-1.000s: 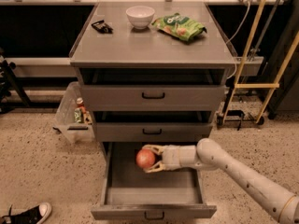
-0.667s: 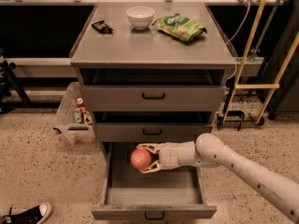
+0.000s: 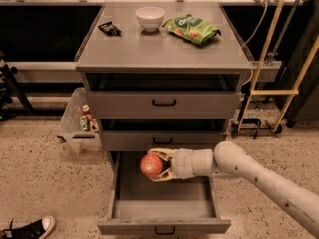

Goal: Pick apple from bottom drawer and place on counter

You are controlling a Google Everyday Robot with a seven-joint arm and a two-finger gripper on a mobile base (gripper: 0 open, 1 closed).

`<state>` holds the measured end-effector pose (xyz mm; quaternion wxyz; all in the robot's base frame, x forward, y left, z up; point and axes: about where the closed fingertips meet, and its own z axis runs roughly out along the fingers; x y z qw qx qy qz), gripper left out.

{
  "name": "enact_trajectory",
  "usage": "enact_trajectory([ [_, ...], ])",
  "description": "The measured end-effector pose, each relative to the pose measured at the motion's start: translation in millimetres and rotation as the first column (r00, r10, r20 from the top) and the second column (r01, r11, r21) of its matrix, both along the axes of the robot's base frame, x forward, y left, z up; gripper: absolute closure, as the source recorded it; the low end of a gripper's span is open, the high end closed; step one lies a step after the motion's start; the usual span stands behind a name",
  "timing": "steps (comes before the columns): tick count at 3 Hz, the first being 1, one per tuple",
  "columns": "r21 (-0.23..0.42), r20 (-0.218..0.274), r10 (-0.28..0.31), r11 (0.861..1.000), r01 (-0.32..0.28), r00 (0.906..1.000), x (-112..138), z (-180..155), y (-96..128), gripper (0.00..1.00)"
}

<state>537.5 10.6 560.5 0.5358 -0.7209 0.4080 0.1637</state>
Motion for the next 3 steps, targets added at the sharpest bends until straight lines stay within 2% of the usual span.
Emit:
enact_trajectory([
  [1,-0.009,0.202,-0.083,0.996,0.086,0.9758,-13.0,105.3,-8.9,1.00],
  [2,-0.046,0.362,-0.151,0.983,0.179,0.9201,-13.4,199.6,-9.2,1.00],
  [3,-0.073,0.447,-0.253,0.946,0.316,0.8581,9.7,268.2,-8.2,1.00],
])
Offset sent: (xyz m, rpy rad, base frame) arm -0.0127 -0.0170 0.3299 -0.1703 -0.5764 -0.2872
